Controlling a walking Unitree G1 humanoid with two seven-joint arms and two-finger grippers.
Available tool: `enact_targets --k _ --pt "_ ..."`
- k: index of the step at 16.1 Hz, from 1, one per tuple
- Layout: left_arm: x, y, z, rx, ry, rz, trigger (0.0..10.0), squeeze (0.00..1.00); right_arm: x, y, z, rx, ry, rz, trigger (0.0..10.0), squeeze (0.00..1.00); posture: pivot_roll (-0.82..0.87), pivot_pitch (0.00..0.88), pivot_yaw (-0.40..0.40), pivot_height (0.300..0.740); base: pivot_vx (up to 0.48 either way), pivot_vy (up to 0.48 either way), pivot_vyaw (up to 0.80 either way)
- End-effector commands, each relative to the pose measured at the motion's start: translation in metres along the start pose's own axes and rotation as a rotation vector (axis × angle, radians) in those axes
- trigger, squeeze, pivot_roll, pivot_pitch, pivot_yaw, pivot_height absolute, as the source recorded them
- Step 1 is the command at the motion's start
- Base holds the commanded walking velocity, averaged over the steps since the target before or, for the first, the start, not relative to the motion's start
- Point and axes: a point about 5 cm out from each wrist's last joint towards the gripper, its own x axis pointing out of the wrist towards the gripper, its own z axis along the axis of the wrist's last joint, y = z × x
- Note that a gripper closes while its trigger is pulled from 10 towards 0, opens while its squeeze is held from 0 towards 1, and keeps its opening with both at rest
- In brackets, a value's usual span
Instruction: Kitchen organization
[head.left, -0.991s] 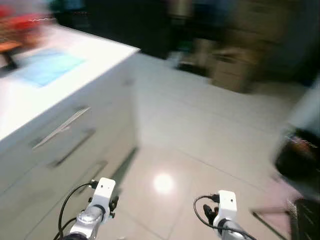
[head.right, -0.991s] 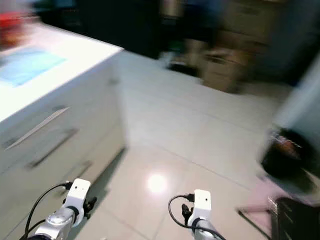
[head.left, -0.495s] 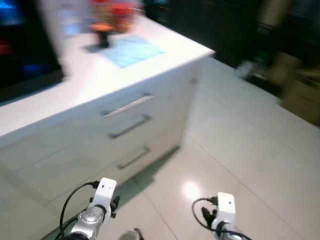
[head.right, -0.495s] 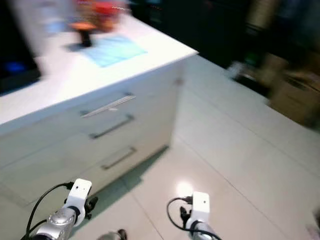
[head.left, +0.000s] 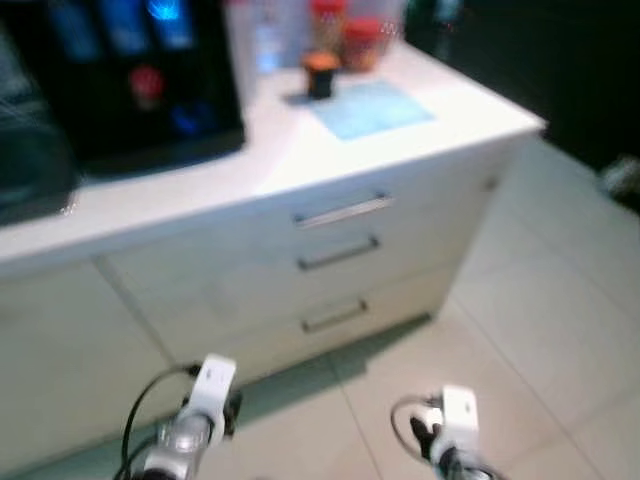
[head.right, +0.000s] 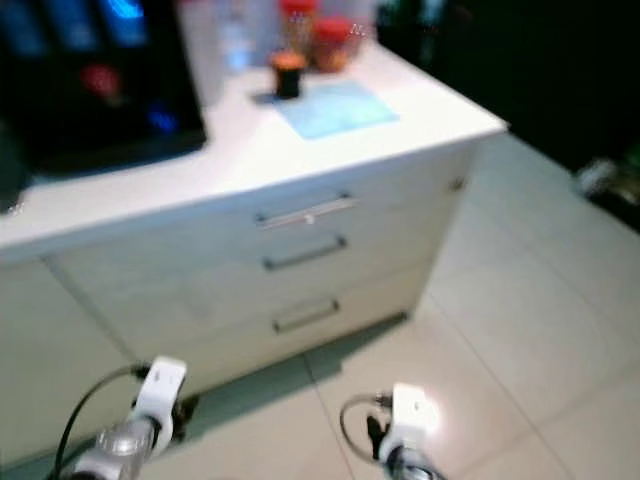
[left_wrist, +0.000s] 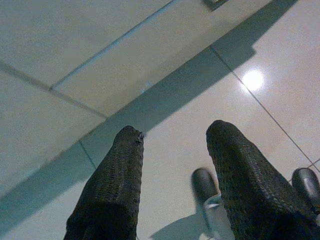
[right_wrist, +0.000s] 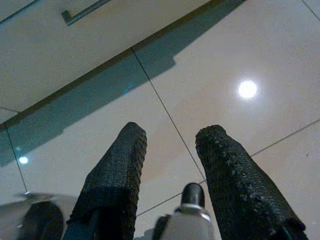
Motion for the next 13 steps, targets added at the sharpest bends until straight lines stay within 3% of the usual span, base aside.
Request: enact_targets --k 1,13 --pt "-0.0009 0.0037 -0.0024 0.012 0.012 0.006 10.0 0.00 0.0012 0.0069 0.0005 0.010 -0.001 0.016 10.0 0.00 -0.11 0.002 0.002 0.740 0.000 0.000 0.80" --pt "-0.0014 0.0033 -0.0049 0.003 0.019 0.010 10.0 0.00 0.0016 0.0080 0.0016 0.000 0.000 0.031 10.0 0.00 -0.10 0.004 -0.008 0.740 0.000 0.000 0.80"
